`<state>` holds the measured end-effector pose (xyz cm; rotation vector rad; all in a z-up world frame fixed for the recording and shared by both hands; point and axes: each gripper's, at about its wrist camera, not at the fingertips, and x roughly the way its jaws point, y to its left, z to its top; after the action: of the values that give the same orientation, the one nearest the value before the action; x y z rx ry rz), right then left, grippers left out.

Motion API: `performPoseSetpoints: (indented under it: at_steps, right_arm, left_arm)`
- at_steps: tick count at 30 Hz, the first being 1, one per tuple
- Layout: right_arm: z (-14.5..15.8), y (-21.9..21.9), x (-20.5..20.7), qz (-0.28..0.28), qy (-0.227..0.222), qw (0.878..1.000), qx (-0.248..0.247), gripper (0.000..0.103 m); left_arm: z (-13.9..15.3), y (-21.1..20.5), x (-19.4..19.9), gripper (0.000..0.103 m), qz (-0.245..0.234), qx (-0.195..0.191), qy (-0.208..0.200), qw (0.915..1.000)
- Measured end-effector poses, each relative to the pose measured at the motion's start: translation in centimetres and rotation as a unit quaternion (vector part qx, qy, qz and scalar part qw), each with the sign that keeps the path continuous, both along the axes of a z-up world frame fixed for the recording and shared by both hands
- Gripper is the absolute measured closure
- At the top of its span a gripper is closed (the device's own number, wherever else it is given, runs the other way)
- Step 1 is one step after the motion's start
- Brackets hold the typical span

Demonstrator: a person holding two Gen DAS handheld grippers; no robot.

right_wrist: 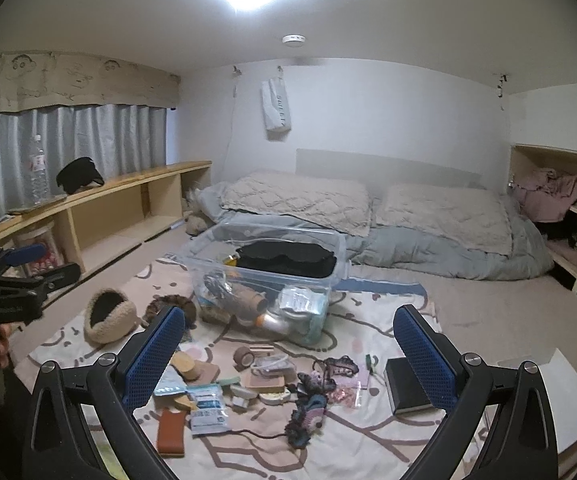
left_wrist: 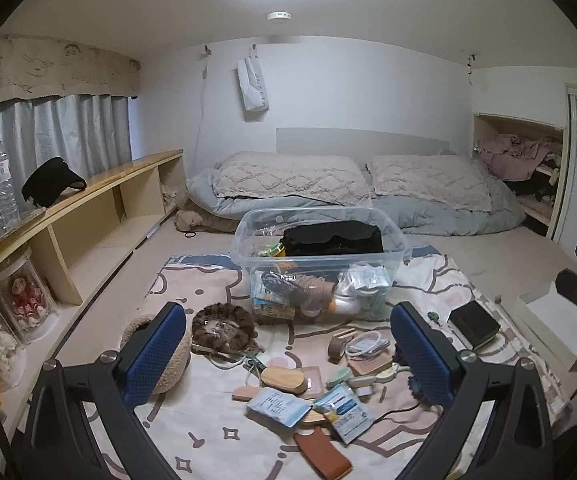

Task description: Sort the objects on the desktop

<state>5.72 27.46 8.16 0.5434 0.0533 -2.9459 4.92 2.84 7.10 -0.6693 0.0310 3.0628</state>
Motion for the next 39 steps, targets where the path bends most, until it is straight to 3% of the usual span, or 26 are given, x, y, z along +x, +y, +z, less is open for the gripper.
performPoseSetpoints:
  at_steps: [8,15,25,31,39]
  right_arm:
    - [2.1,-0.9,0.1,0.007,0.011,1.0,-0.011,0.0]
    - [1.3,-0.6,-1.5,-0.005,-0.014,0.999,-0.042,0.0]
    - [-4.0,2.4,-4.5,-0.06,-0.089,0.99,-0.09,0.0]
    - [-6.8,3.6,-5.3,-0.087,-0.124,0.984,-0.094,0.0]
    - [-10.0,4.2,-6.0,-0.099,-0.163,0.976,-0.1,0.0]
  left_arm:
    - [1.6,2.5,0.7,0.0,0.044,-0.003,0.016,0.9989]
    - [0.2,4.5,-0.2,0.0,0.075,-0.008,-0.016,0.9971]
    - [-5.6,6.3,-2.6,0.0,0.084,0.005,-0.091,0.9922]
    - [-9.7,6.4,-3.5,0.0,0.088,-0.004,-0.131,0.9875]
    - [-13.5,4.3,-4.5,0.002,0.099,0.029,-0.173,0.9795]
